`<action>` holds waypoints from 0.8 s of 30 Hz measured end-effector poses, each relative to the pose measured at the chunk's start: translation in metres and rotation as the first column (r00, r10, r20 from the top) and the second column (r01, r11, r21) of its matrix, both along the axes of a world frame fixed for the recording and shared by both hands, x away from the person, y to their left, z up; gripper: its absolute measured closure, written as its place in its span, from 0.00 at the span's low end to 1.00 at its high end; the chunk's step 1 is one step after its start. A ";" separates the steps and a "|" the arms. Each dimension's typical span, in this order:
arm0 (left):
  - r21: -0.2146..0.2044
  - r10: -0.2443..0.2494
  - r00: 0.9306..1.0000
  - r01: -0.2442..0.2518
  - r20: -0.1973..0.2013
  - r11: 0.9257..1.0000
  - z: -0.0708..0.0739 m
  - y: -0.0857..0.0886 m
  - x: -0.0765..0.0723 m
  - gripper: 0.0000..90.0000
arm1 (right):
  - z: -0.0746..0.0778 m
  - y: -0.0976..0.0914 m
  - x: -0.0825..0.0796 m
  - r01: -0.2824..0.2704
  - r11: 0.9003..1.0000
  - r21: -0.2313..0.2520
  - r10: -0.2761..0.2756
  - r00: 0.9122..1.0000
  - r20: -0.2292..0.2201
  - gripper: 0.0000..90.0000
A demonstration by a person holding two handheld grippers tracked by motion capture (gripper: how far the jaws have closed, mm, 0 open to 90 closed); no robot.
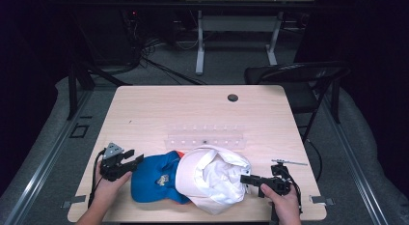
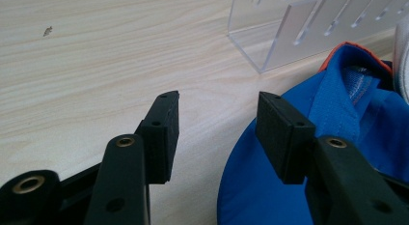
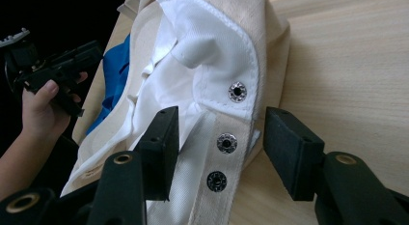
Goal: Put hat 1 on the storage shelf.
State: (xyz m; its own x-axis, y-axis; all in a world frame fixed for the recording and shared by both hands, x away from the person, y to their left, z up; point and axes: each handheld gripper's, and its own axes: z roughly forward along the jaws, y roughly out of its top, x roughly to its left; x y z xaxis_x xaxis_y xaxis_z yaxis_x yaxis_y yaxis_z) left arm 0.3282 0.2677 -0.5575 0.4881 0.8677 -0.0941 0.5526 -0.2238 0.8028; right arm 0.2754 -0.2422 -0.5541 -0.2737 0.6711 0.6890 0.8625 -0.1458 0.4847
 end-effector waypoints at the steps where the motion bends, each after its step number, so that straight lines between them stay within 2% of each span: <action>1: 0.000 0.000 1.000 0.000 0.000 1.000 0.000 0.000 0.000 0.57 | -0.001 0.001 0.000 -0.005 1.000 0.002 0.005 1.000 -0.003 0.52; 7: -0.001 0.002 1.000 -0.002 -0.001 1.000 0.000 0.000 0.000 0.57 | -0.006 0.006 0.004 -0.040 0.999 0.009 0.040 0.999 -0.023 0.52; 11: -0.001 0.002 1.000 -0.002 0.000 1.000 0.000 0.000 0.000 0.57 | -0.012 0.010 0.008 -0.060 0.997 0.047 0.063 0.997 -0.051 0.52; 16: 0.001 0.004 1.000 -0.004 0.001 1.000 0.000 0.000 0.000 0.57 | -0.010 0.010 0.007 -0.056 0.996 0.064 0.059 0.997 -0.050 0.52; 20: -0.001 0.006 1.000 -0.006 0.001 1.000 0.000 0.000 0.000 0.57 | 0.000 0.007 0.003 -0.053 0.990 0.132 0.058 0.998 -0.038 0.53; 23: -0.001 0.006 1.000 -0.006 0.002 1.000 0.000 0.000 0.000 0.57 | 0.005 0.005 0.003 -0.057 0.985 0.160 0.065 0.997 -0.043 0.54; 24: 0.000 0.007 1.000 -0.007 0.001 1.000 0.000 0.001 0.000 0.57 | 0.007 0.008 0.003 -0.016 0.981 0.194 0.027 0.998 -0.055 0.56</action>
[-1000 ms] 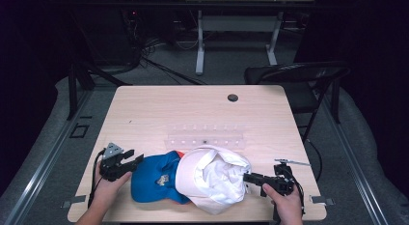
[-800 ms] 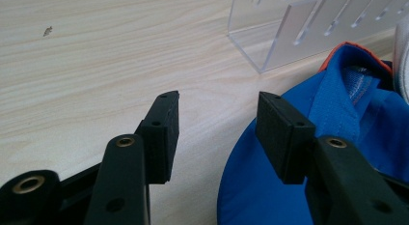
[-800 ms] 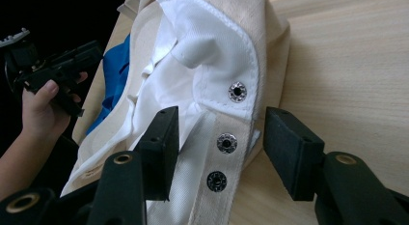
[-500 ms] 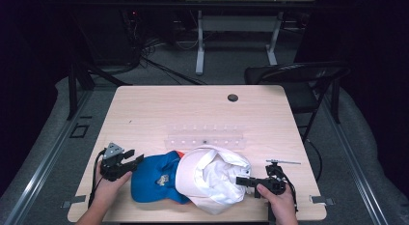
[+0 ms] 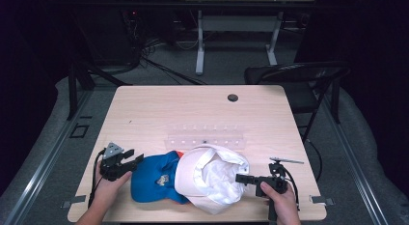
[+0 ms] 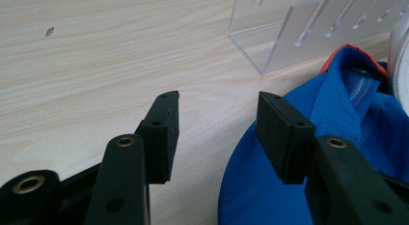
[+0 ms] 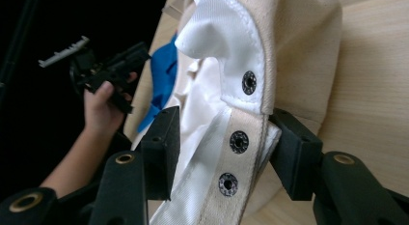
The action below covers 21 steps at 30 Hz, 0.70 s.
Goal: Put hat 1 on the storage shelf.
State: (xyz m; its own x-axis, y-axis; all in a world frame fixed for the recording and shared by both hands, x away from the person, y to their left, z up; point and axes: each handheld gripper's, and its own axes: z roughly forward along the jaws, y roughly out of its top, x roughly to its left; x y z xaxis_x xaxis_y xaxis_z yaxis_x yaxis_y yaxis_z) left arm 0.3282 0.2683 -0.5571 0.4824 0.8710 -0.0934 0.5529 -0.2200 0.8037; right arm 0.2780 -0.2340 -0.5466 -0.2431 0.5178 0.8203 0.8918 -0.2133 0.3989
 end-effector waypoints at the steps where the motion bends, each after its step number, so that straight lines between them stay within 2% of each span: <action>1: -0.001 0.001 1.000 -0.001 0.000 1.000 0.000 0.000 0.000 0.57 | 0.002 -0.004 0.002 -0.041 0.999 -0.012 0.041 0.999 -0.003 0.58; 6: -0.005 0.004 1.000 -0.004 0.004 1.000 0.000 0.001 0.000 0.57 | 0.008 -0.007 0.006 -0.047 0.999 -0.001 0.047 0.998 -0.034 0.73; 12: -0.002 0.002 1.000 -0.002 -0.002 1.000 0.001 0.002 0.000 0.57 | 0.007 -0.003 0.011 -0.061 0.998 -0.027 0.059 0.996 -0.065 0.82; 14: -0.002 0.003 1.000 -0.003 -0.002 1.000 0.001 0.002 0.000 0.57 | 0.006 -0.001 0.012 -0.052 0.997 -0.052 0.049 0.996 -0.071 0.89; 17: -0.001 0.006 1.000 -0.006 -0.006 1.000 0.001 0.002 0.000 0.57 | 0.007 -0.001 0.013 -0.051 0.997 -0.065 0.046 0.996 -0.079 0.90; 18: 0.001 0.005 1.000 -0.005 -0.005 1.000 0.001 0.002 0.000 0.57 | 0.008 -0.001 0.013 -0.072 0.994 -0.081 0.065 0.994 -0.083 0.90; 20: 0.001 0.007 1.000 -0.007 -0.003 1.000 0.000 0.002 0.001 0.57 | 0.010 0.000 0.014 -0.076 0.991 -0.111 0.066 0.994 -0.088 0.90; 21: 0.001 0.007 1.000 -0.007 -0.003 1.000 0.000 0.002 0.001 0.57 | 0.010 0.000 0.014 -0.076 0.991 -0.111 0.066 0.994 -0.088 0.90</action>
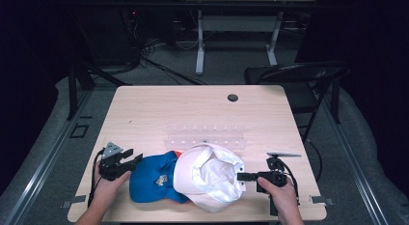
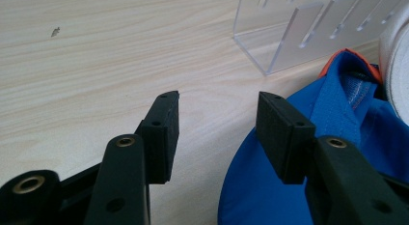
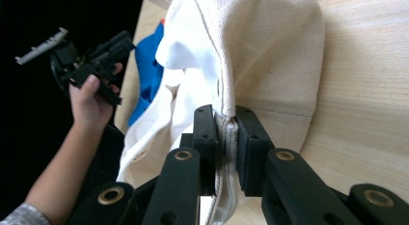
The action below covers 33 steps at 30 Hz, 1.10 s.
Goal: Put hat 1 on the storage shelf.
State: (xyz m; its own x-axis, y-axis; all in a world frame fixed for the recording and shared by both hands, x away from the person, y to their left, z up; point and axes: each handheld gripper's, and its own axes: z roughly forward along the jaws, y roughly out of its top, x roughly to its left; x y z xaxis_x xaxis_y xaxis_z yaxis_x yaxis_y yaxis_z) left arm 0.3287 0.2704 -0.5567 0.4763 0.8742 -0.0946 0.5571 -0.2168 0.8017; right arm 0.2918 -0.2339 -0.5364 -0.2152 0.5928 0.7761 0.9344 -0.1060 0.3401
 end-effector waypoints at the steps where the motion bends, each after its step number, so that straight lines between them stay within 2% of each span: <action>1: -0.003 0.001 1.000 -0.001 0.005 1.000 -0.001 0.000 0.000 0.57 | 0.002 0.002 0.001 0.005 1.000 -0.028 -0.005 1.000 -0.005 0.90; 2: -0.003 -0.001 1.000 0.001 0.005 1.000 0.000 0.000 0.000 0.57 | 0.002 0.002 0.001 0.005 1.000 -0.028 -0.005 1.000 -0.005 0.90; 4: -0.003 -0.001 1.000 0.001 0.007 1.000 -0.001 -0.001 0.000 0.57 | 0.006 0.004 0.003 -0.010 0.997 -0.073 0.008 1.000 -0.021 0.90; 5: -0.003 -0.001 1.000 0.001 0.007 1.000 -0.001 -0.001 0.000 0.57 | 0.006 0.004 0.003 -0.010 0.997 -0.073 0.008 1.000 -0.021 0.90; 10: -0.002 -0.002 1.000 0.002 0.006 1.000 -0.001 -0.001 0.000 0.57 | 0.014 0.010 0.009 -0.031 0.987 -0.158 0.023 0.998 -0.052 0.90; 12: -0.002 -0.002 1.000 0.002 0.007 1.000 -0.001 -0.001 0.000 0.57 | 0.016 0.010 0.010 -0.040 0.985 -0.168 0.030 0.998 -0.061 0.90; 13: -0.002 -0.002 1.000 0.002 0.007 1.000 -0.001 -0.001 0.000 0.57 | 0.018 0.012 0.011 -0.035 0.982 -0.184 0.022 0.997 -0.071 0.90; 14: -0.002 -0.002 1.000 0.002 0.007 1.000 -0.001 -0.001 0.000 0.57 | 0.021 0.013 0.014 -0.062 0.975 -0.212 0.046 0.996 -0.080 0.90; 16: 0.000 -0.002 1.000 0.002 0.007 1.000 -0.001 -0.001 0.000 0.57 | 0.026 0.017 0.015 -0.056 0.966 -0.253 0.035 0.996 -0.085 0.90; 17: 0.000 -0.002 1.000 0.002 0.007 1.000 -0.001 -0.001 0.000 0.57 | 0.026 0.017 0.015 -0.056 0.966 -0.253 0.035 0.996 -0.085 0.90; 18: 0.000 -0.001 1.000 0.001 0.008 1.000 -0.001 -0.001 0.000 0.57 | 0.028 0.017 0.016 -0.080 0.958 -0.276 0.057 0.994 -0.090 0.90; 20: 0.000 -0.001 1.000 0.001 0.009 1.000 -0.001 -0.001 0.000 0.57 | 0.036 0.024 0.018 -0.083 0.937 -0.339 0.051 0.994 -0.102 0.91; 21: 0.001 -0.002 1.000 0.002 0.008 1.000 -0.001 -0.001 0.000 0.57 | 0.036 0.024 0.018 -0.083 0.937 -0.339 0.051 0.994 -0.102 0.91; 22: 0.004 -0.006 1.000 0.006 0.009 1.000 -0.001 -0.001 0.000 0.57 | 0.039 0.028 0.019 -0.079 0.926 -0.368 0.046 0.994 -0.097 0.91; 23: 0.004 -0.005 1.000 0.005 0.009 1.000 -0.001 -0.001 0.000 0.57 | 0.043 0.029 0.021 -0.105 0.911 -0.400 0.074 0.993 -0.092 0.91; 24: 0.004 -0.006 1.000 0.006 0.009 1.000 -0.001 -0.001 0.000 0.57 | 0.049 0.035 0.022 -0.088 0.895 -0.437 0.050 0.994 -0.097 0.91; 25: 0.005 -0.006 1.000 0.006 0.010 1.000 0.000 -0.001 0.000 0.57 | 0.053 0.035 0.025 -0.110 0.886 -0.451 0.070 0.992 -0.105 0.91; 26: 0.005 -0.006 1.000 0.006 0.010 1.000 0.000 -0.001 0.000 0.57 | 0.053 0.035 0.025 -0.110 0.886 -0.451 0.070 0.992 -0.105 0.91; 27: 0.003 -0.004 1.000 0.004 0.009 1.000 0.000 -0.001 0.000 0.57 | 0.059 0.039 0.028 -0.098 0.878 -0.468 0.051 0.992 -0.112 0.91; 28: 0.003 -0.004 1.000 0.004 0.009 1.000 0.000 -0.001 0.000 0.57 | 0.059 0.039 0.028 -0.098 0.878 -0.468 0.051 0.992 -0.112 0.91; 29: 0.003 -0.004 1.000 0.003 0.009 1.000 0.000 -0.001 0.000 0.57 | 0.062 0.041 0.030 -0.090 0.872 -0.482 0.038 0.992 -0.117 0.91; 30: 0.003 -0.003 1.000 0.003 0.009 1.000 0.000 -0.001 0.000 0.57 | 0.070 0.044 0.033 -0.108 0.849 -0.516 0.052 0.991 -0.122 0.91; 31: 0.003 -0.003 1.000 0.003 0.010 1.000 0.000 -0.001 0.000 0.57 | 0.070 0.044 0.033 -0.108 0.849 -0.516 0.052 0.991 -0.122 0.91; 32: 0.004 -0.004 1.000 0.004 0.012 1.000 0.000 -0.001 0.000 0.57 | 0.074 0.047 0.034 -0.090 0.844 -0.529 0.040 0.994 -0.105 0.91; 33: 0.003 -0.003 1.000 0.003 0.013 1.000 0.000 0.000 0.000 0.57 | 0.079 0.048 0.036 -0.104 0.830 -0.548 0.053 0.993 -0.108 0.91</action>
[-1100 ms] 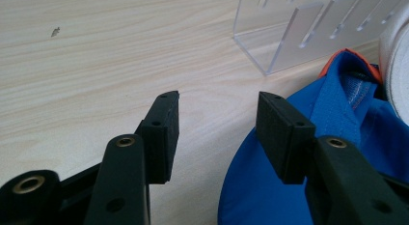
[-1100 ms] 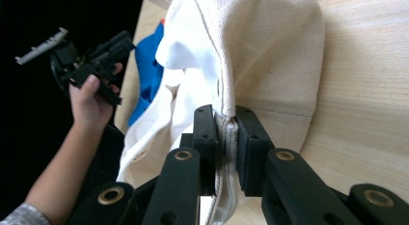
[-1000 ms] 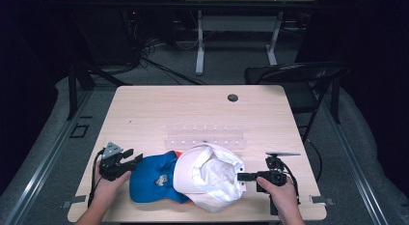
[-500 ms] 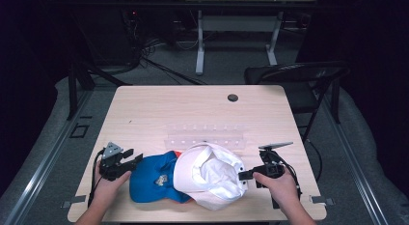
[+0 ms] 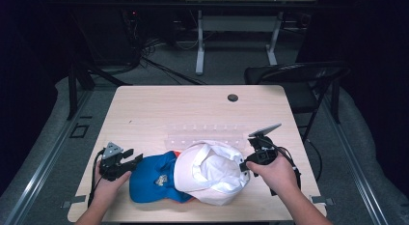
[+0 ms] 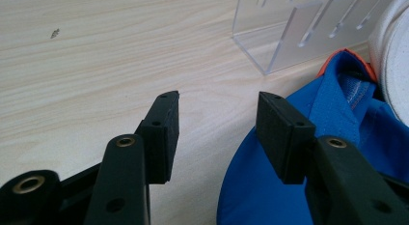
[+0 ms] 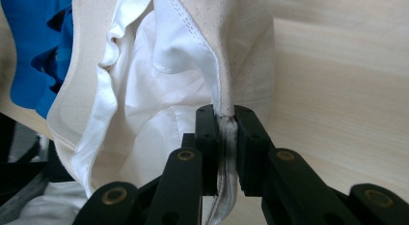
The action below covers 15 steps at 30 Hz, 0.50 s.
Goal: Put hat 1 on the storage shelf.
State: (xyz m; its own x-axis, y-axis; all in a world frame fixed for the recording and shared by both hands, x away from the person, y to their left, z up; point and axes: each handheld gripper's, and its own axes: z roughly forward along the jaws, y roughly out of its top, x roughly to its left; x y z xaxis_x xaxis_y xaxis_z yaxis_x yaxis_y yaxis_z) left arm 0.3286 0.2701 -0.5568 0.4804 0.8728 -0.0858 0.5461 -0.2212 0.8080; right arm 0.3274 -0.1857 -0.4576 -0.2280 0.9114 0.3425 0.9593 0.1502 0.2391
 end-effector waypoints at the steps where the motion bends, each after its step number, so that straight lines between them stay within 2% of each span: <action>1: 0.003 -0.003 1.000 0.003 -0.005 1.000 0.000 0.001 0.000 0.57 | 0.004 0.003 0.001 0.006 1.000 -0.017 -0.006 1.000 0.013 0.91; 2: 0.003 -0.002 1.000 0.002 -0.004 1.000 0.000 0.001 0.000 0.57 | 0.009 0.004 0.002 -0.018 0.999 -0.035 0.018 1.000 0.008 0.91; 5: -0.004 0.005 1.000 -0.005 -0.003 1.000 0.000 0.001 0.000 0.57 | 0.024 0.012 0.006 -0.029 0.995 -0.091 0.030 0.999 0.014 0.90; 11: -0.005 0.006 1.000 -0.006 -0.002 1.000 0.000 0.001 0.000 0.57 | 0.042 0.020 0.012 -0.055 0.988 -0.145 0.054 0.998 -0.012 0.91; 13: -0.006 0.005 1.000 -0.005 -0.005 1.000 0.000 0.001 0.000 0.57 | 0.047 0.025 0.014 -0.037 0.986 -0.162 0.036 0.999 -0.011 0.91; 14: -0.004 0.005 1.000 -0.005 -0.004 1.000 0.000 0.001 0.000 0.57 | 0.050 0.025 0.015 -0.057 0.983 -0.175 0.054 0.998 -0.021 0.91; 15: -0.005 0.005 1.000 -0.005 -0.004 1.000 0.000 0.001 0.000 0.57 | 0.051 0.027 0.015 -0.034 0.984 -0.174 0.034 0.999 -0.004 0.91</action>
State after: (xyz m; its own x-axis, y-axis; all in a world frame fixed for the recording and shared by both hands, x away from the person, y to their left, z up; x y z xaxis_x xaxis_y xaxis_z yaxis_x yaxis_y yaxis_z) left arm 0.3285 0.2707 -0.5568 0.4761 0.8746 -0.0921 0.5499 -0.2144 0.8072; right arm 0.3428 -0.1586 -0.4062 -0.2598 0.9488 0.1797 0.9532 0.2221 0.2052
